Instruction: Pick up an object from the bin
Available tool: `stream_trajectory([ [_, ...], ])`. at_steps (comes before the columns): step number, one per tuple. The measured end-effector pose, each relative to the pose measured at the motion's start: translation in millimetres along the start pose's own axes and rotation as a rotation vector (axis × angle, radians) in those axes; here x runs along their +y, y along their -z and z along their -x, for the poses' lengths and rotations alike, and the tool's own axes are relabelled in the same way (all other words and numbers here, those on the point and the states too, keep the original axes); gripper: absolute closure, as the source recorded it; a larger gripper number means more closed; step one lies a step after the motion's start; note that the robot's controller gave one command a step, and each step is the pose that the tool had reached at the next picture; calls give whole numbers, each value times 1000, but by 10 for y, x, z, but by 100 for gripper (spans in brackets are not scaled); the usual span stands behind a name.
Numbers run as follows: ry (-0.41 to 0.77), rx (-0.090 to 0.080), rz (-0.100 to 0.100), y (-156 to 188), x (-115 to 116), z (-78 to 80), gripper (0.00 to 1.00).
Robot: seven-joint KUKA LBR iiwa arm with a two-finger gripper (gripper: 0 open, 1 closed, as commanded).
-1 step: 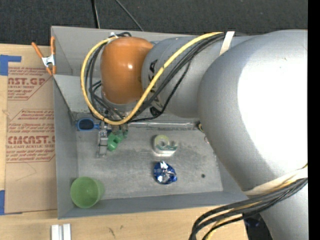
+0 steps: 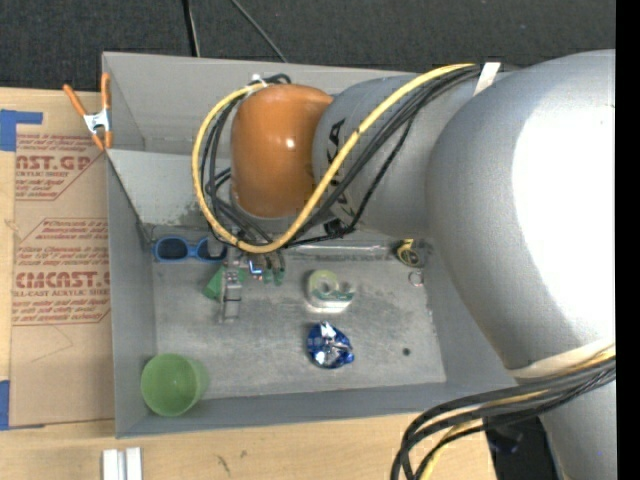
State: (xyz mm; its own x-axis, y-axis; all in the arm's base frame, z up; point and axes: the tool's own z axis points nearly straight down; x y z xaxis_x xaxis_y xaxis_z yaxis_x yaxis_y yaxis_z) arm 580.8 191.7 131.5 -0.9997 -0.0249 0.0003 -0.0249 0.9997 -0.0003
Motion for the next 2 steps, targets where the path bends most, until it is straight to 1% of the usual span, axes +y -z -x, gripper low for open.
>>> stream_trajectory([
  [1, -10, 4, -2, -658, -393, 89, 0],
  [2, -8, -2, 2, -616, -364, 106, 100],
])
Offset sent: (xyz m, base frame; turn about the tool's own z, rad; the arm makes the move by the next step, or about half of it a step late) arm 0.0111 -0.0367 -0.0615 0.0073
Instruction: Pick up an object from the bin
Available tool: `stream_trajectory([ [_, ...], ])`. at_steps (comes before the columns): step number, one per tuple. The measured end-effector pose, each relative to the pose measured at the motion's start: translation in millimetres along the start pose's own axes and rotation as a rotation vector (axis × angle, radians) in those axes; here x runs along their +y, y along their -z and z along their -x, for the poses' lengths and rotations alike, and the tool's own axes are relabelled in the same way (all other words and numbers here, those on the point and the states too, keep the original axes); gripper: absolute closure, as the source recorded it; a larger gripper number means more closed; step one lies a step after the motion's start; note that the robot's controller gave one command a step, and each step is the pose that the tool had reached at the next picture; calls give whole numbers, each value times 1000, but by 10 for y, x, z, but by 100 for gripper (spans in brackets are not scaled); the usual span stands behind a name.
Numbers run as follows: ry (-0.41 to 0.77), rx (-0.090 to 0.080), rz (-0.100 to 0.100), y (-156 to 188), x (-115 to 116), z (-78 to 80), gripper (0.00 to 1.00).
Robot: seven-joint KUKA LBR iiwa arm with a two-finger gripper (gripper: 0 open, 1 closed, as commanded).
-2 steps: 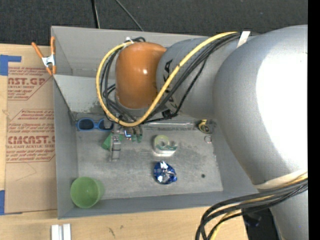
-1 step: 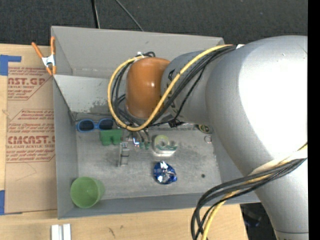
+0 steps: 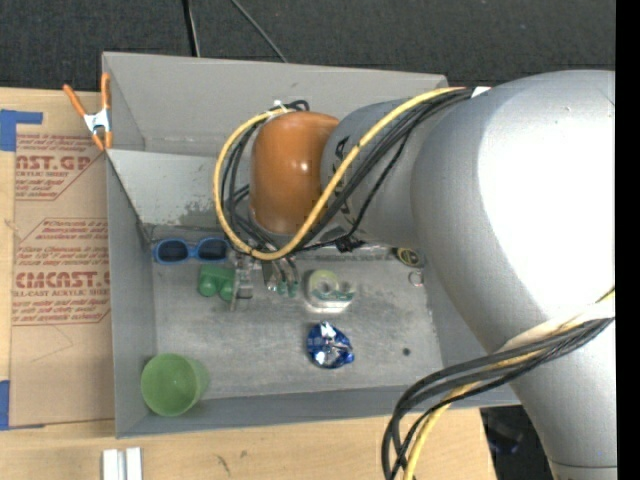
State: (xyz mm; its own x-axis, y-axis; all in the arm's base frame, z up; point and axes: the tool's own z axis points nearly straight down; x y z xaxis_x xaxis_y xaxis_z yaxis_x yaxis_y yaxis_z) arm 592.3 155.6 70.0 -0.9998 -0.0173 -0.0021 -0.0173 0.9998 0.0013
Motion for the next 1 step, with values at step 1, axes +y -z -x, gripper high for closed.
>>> stream_trajectory([
  [1, -18, -9, 2, 1538, -10, -74, 100],
])
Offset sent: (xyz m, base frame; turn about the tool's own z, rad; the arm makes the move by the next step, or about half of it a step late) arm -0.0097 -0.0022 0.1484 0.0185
